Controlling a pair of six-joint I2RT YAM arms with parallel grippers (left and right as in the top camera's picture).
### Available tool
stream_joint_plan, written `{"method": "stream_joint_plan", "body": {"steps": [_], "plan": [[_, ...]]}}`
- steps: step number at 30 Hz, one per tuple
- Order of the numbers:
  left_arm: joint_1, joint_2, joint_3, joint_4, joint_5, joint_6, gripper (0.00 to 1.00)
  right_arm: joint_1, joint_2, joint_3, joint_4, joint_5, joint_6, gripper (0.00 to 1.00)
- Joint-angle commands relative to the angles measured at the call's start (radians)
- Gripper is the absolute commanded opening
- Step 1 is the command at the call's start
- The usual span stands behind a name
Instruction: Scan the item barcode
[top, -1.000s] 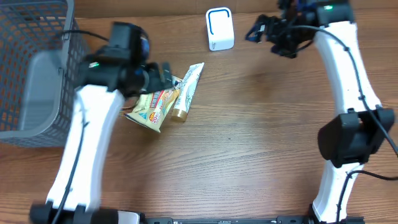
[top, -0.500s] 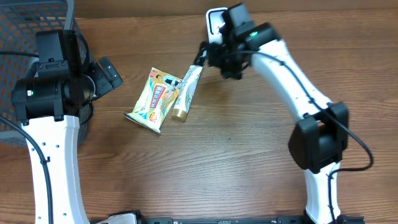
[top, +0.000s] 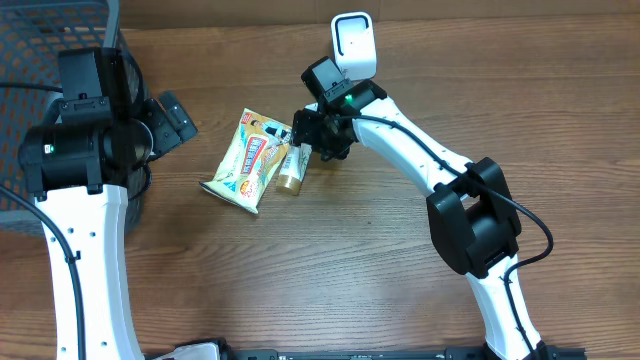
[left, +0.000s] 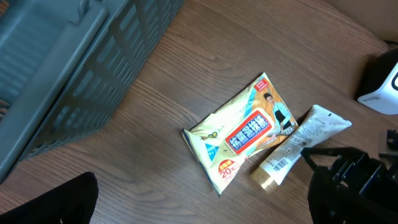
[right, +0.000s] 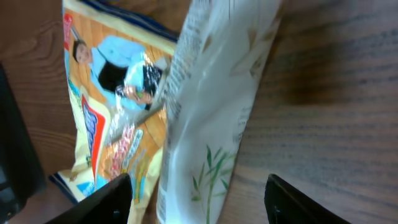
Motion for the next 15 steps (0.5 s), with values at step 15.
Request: {"method": "stream_joint_plan", "body": {"steps": [15], "plan": [[0.001, 0.006, 0.01, 0.0, -0.016, -0.01, 1.0, -0.027, 0.01, -0.114, -0.039, 0.132, -0.036, 0.57]]}}
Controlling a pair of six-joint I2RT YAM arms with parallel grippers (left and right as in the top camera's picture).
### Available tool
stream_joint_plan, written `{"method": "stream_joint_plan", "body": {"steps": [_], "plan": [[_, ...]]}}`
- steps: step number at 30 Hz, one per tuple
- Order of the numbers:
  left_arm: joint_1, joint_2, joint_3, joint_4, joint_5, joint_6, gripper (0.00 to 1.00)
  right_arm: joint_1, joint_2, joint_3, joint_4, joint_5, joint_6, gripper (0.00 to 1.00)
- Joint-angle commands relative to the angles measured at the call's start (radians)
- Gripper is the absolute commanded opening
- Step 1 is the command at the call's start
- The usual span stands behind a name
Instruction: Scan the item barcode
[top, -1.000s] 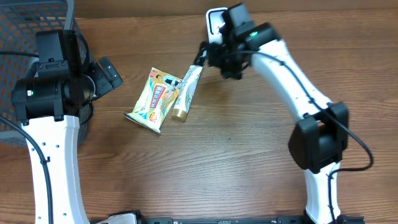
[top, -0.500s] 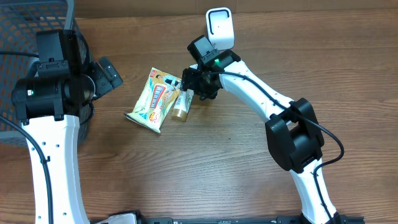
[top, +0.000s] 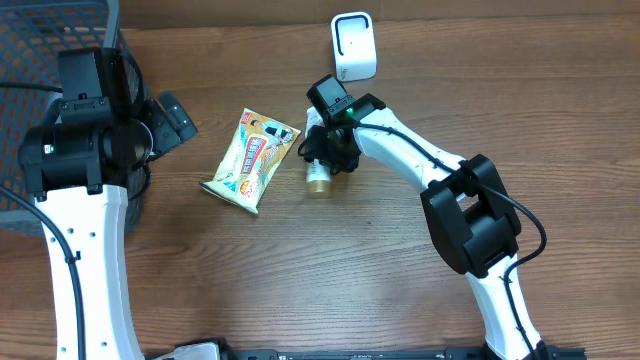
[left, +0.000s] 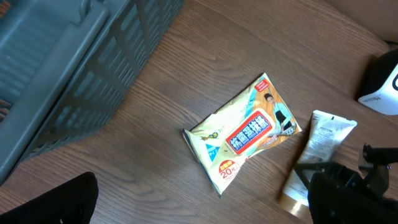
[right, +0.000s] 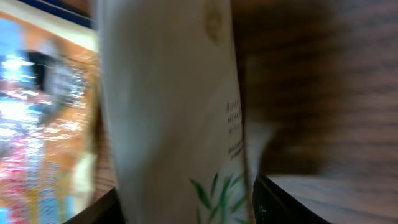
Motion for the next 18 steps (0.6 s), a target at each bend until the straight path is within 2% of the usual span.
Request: {"method": "stream_joint_plan", "body": {"steps": [1, 6, 12, 18], "plan": [[0.001, 0.006, 0.01, 0.0, -0.013, -0.01, 1.0, -0.031, 0.006, 0.015, -0.053, 0.061, -0.062, 0.58], [0.001, 0.006, 0.01, 0.0, -0.013, -0.01, 1.0, -0.061, 0.003, 0.065, -0.145, 0.061, -0.225, 0.58], [0.002, 0.006, 0.01, 0.0, -0.013, -0.01, 1.0, -0.065, 0.003, 0.069, -0.159, 0.073, -0.505, 0.58], [0.001, 0.006, 0.01, 0.0, -0.013, -0.01, 1.0, -0.052, 0.004, 0.065, -0.111, 0.103, -0.607, 0.59]]}}
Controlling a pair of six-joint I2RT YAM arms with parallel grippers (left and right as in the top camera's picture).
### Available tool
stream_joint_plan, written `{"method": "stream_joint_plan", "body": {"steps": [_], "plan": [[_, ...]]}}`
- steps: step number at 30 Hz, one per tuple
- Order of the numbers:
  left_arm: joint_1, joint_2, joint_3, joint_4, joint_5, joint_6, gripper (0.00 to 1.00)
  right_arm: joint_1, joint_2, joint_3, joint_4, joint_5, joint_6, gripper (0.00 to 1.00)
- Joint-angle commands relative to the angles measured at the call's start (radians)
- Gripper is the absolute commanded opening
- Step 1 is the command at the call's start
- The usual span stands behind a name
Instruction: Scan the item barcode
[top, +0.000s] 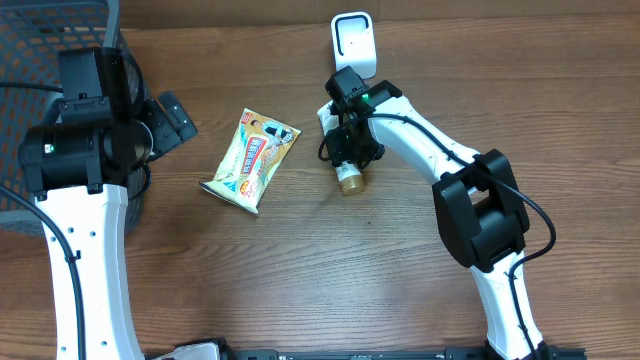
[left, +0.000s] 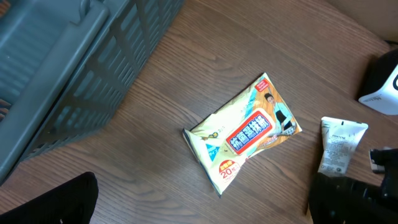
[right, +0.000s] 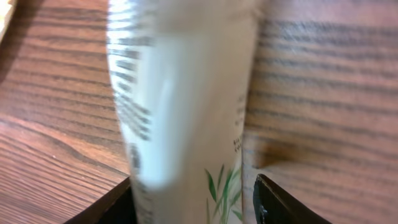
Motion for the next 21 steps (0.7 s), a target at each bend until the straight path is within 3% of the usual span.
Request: {"method": "stream_joint_plan", "body": {"steps": [1, 6, 13, 17, 21], "plan": [[0.002, 0.005, 0.01, 0.0, -0.013, -0.01, 1.0, 0.007, 0.003, 0.018, 0.053, 0.027, -0.105, 0.6], [0.001, 0.005, 0.01, 0.0, -0.013, -0.01, 1.0, 0.006, 0.003, -0.01, 0.141, 0.027, -0.1, 0.6], [0.001, 0.005, 0.01, 0.0, -0.013, -0.01, 1.0, 0.006, 0.003, -0.01, 0.137, 0.041, -0.087, 0.27], [0.001, 0.005, 0.01, 0.0, -0.013, -0.01, 1.0, 0.004, 0.002, 0.024, 0.058, 0.143, -0.066, 0.17], [0.002, 0.005, 0.01, 0.0, -0.013, -0.01, 1.0, 0.007, 0.001, 0.106, -0.083, 0.297, -0.066, 0.15]]}}
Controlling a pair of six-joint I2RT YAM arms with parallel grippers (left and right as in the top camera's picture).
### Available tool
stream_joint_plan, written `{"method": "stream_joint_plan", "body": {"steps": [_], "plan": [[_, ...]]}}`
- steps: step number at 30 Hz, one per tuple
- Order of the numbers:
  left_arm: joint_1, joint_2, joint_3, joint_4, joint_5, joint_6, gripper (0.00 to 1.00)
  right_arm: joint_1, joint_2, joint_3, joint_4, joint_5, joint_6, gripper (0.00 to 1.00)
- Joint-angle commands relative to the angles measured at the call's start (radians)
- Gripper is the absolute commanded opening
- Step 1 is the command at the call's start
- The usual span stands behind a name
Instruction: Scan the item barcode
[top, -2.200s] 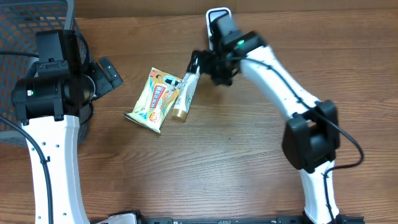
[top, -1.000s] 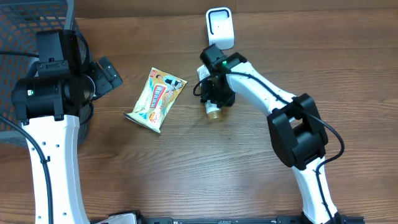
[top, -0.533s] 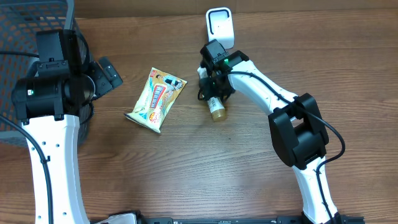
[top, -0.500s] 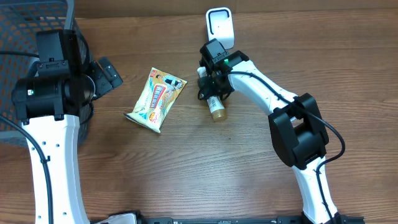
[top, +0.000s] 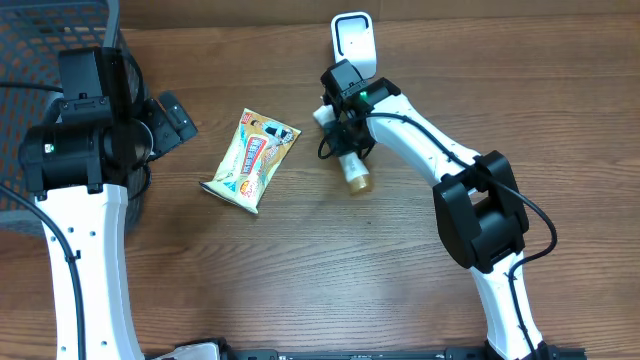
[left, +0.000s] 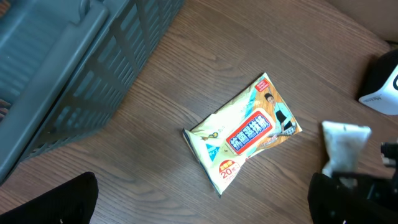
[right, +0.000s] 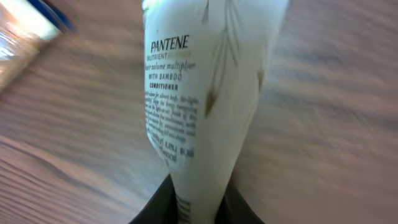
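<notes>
A white conditioner tube (top: 352, 168) with a gold cap is held off the table in my right gripper (top: 345, 132), which is shut on it just in front of the white barcode scanner (top: 354, 45). In the right wrist view the tube (right: 205, 99) fills the middle, its printed text facing the camera, and the black fingers (right: 158, 208) pinch its lower part. The tube's flat end (left: 345, 140) also shows in the left wrist view. My left gripper (top: 175, 118) stays at the far left, open and with nothing in it.
A yellow snack packet (top: 250, 160) lies on the wooden table (top: 300, 270) left of the tube. A grey mesh basket (top: 50, 60) stands at the back left corner, beside the left arm.
My right gripper has turned the tube: its gold cap now points down and to the right, and the tube sits slightly nearer the scanner. The left arm has not moved.
The tube first lay against the snack packet with my right gripper around it. Then the gripper held it clear of the packet, then further right below the scanner. Now it is held tilted in front of the scanner.
</notes>
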Motion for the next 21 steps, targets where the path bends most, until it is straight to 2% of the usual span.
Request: {"method": "stream_joint_plan", "body": {"steps": [1, 4, 7, 9, 12, 18, 20, 21], "plan": [[0.002, 0.004, 0.01, 0.0, -0.013, -0.01, 1.0, 0.005, 0.003, 0.075, -0.095, 0.188, 0.007, 0.15], [0.001, 0.004, 0.01, 0.0, -0.013, -0.01, 1.0, 0.025, 0.003, 0.129, -0.219, 0.357, 0.027, 0.15], [0.001, 0.004, 0.01, 0.0, -0.013, -0.01, 1.0, 0.047, 0.003, 0.137, -0.342, 0.592, 0.167, 0.11], [0.001, 0.004, 0.01, 0.0, -0.013, -0.01, 1.0, 0.051, 0.003, 0.136, -0.405, 0.649, 0.256, 0.07], [0.001, 0.004, 0.01, 0.0, -0.013, -0.01, 1.0, 0.05, 0.003, 0.132, -0.46, 0.638, 0.426, 0.04], [0.002, 0.004, 0.01, 0.0, -0.013, -0.01, 1.0, 0.044, 0.005, 0.048, -0.426, 0.634, 0.59, 0.04], [0.001, 0.004, 0.01, 0.0, -0.013, -0.01, 1.0, 0.045, 0.005, 0.017, -0.401, 0.635, 0.618, 0.06], [0.001, 0.004, 0.01, 0.0, -0.013, -0.01, 1.0, 0.045, 0.005, 0.007, -0.395, 0.635, 0.63, 0.1]]}}
